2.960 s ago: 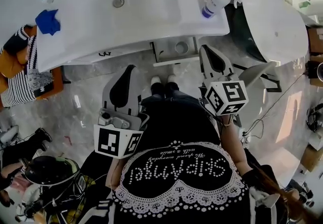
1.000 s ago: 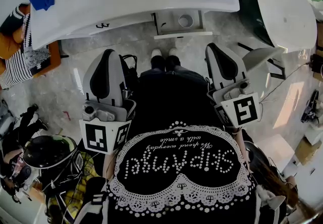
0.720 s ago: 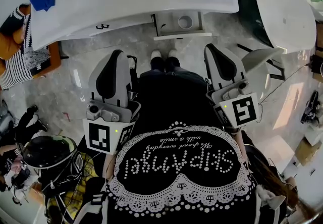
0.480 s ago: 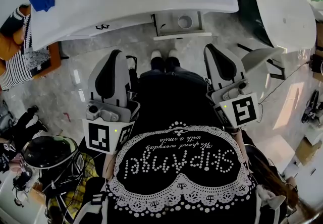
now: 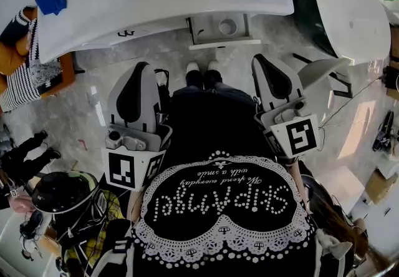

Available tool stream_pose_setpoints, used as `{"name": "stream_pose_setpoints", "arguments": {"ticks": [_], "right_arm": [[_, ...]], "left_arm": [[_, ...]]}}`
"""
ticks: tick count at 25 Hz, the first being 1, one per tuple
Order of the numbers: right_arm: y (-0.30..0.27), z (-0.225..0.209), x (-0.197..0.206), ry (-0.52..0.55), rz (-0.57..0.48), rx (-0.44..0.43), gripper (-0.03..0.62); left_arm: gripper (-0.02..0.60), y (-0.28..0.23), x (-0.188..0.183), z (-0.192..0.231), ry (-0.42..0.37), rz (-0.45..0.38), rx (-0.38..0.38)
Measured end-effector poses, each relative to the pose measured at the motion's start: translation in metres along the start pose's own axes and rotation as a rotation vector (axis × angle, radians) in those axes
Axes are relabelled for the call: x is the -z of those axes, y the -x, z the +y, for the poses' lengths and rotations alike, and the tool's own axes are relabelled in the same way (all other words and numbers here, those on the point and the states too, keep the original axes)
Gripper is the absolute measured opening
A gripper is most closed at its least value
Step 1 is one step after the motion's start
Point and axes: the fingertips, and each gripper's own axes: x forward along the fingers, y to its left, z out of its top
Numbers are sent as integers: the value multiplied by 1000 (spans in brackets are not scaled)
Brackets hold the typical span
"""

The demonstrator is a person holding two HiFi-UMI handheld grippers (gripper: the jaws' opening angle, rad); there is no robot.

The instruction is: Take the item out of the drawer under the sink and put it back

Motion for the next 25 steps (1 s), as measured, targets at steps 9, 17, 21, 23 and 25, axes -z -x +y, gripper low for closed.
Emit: {"name": "stream_pose_setpoints", "arguments": {"ticks": [9, 17, 21, 23, 25], "right_arm": [[-1, 0, 0, 11, -1, -2, 18], [-1, 1, 1, 4, 15, -1, 18], [-1, 2, 2, 7, 19, -5, 18], [-2, 3, 3, 9, 22, -7, 18], [-2, 3, 3, 12, 24, -11, 18]], "left_arm": [[4, 3, -2, 10, -24, 5, -19], [5, 5, -6, 16, -48, 2, -24], [5, 7, -7, 15, -51, -3, -23], [4, 7, -8, 15, -53, -7, -23], [5, 8, -10, 16, -55, -12, -23]]}}
